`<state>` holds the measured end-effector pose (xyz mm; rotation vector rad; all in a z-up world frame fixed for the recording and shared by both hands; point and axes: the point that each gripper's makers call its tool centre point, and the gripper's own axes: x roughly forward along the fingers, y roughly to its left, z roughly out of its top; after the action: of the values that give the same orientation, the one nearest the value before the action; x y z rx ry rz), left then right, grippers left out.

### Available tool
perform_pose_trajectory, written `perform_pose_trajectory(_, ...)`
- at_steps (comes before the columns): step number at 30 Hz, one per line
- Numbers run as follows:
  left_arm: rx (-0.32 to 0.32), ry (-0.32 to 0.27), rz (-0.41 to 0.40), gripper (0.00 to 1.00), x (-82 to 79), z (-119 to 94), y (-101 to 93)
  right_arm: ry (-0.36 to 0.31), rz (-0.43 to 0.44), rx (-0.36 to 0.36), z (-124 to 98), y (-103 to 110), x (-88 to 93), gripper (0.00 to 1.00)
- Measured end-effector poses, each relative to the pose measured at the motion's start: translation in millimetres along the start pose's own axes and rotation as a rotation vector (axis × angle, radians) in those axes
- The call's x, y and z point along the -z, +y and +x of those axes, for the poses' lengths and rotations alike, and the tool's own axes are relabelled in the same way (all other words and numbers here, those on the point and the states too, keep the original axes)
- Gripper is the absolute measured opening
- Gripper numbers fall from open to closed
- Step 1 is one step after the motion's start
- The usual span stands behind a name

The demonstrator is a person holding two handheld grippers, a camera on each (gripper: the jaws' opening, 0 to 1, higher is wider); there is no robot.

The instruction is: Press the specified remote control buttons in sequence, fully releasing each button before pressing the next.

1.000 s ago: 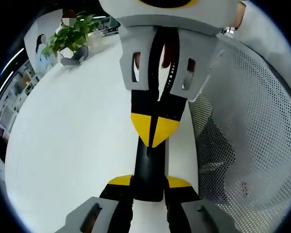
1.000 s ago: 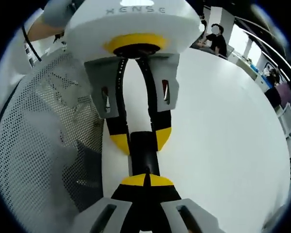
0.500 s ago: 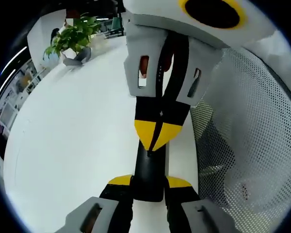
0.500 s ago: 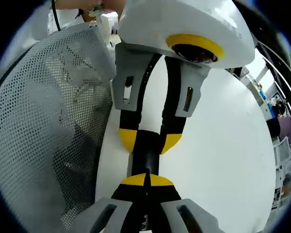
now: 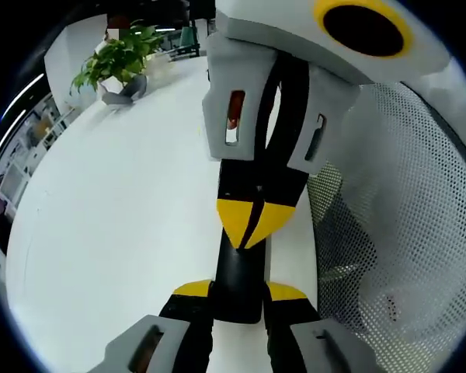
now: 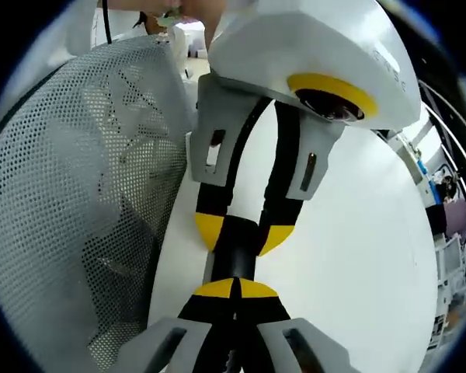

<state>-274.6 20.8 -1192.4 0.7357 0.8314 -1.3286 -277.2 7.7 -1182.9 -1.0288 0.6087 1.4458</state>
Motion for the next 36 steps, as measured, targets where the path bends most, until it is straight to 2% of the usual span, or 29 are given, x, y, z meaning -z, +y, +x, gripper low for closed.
perform_pose_trajectory(7, 0.002, 0.000, 0.003, 0.24, 0.9, 1, -0.2, -0.008, -0.004, -0.015, 2, 0, -0.1, 0.00)
perform_pose_trajectory(13, 0.002, 0.009, 0.009, 0.24, 1.3, 1, 0.0, -0.009, 0.085, -0.030, 3, -2, 0.3, 0.00)
perform_pose_trajectory(14, 0.003, 0.009, 0.009, 0.24, 1.3, 1, 0.0, -0.053, 0.176, -0.012, 3, -2, 0.1, 0.00)
perform_pose_trajectory(16, 0.000, 0.008, 0.007, 0.24, 1.6, 1, 0.0, -0.087, 0.262, -0.020, 3, -3, -0.4, 0.00)
perform_pose_trajectory(19, -0.001, 0.007, 0.005, 0.24, 1.7, 1, 0.1, -0.167, 0.289, -0.021, 2, -4, -0.1, 0.00)
perform_pose_trajectory(22, -0.002, -0.002, -0.001, 0.24, 2.2, 1, 0.4, -0.202, 0.364, -0.031, 0, -2, 3.5, 0.00)
perform_pose_trajectory(24, 0.000, -0.005, -0.001, 0.24, 2.2, 1, 0.9, -0.196, 0.369, -0.034, -3, -1, 8.0, 0.02)
perform_pose_trajectory(28, 0.001, 0.002, 0.005, 0.24, 2.4, 1, 0.9, -0.163, 0.361, -0.019, -9, 0, 21.5, 0.17)
perform_pose_trajectory(33, 0.001, 0.005, 0.006, 0.24, 2.7, 0, 1.2, -0.143, 0.384, -0.022, -16, 1, 38.0, 0.24)
perform_pose_trajectory(36, -0.001, 0.016, 0.008, 0.24, 2.4, 0, 1.0, -0.103, 0.378, -0.035, -16, 6, 52.0, 0.24)
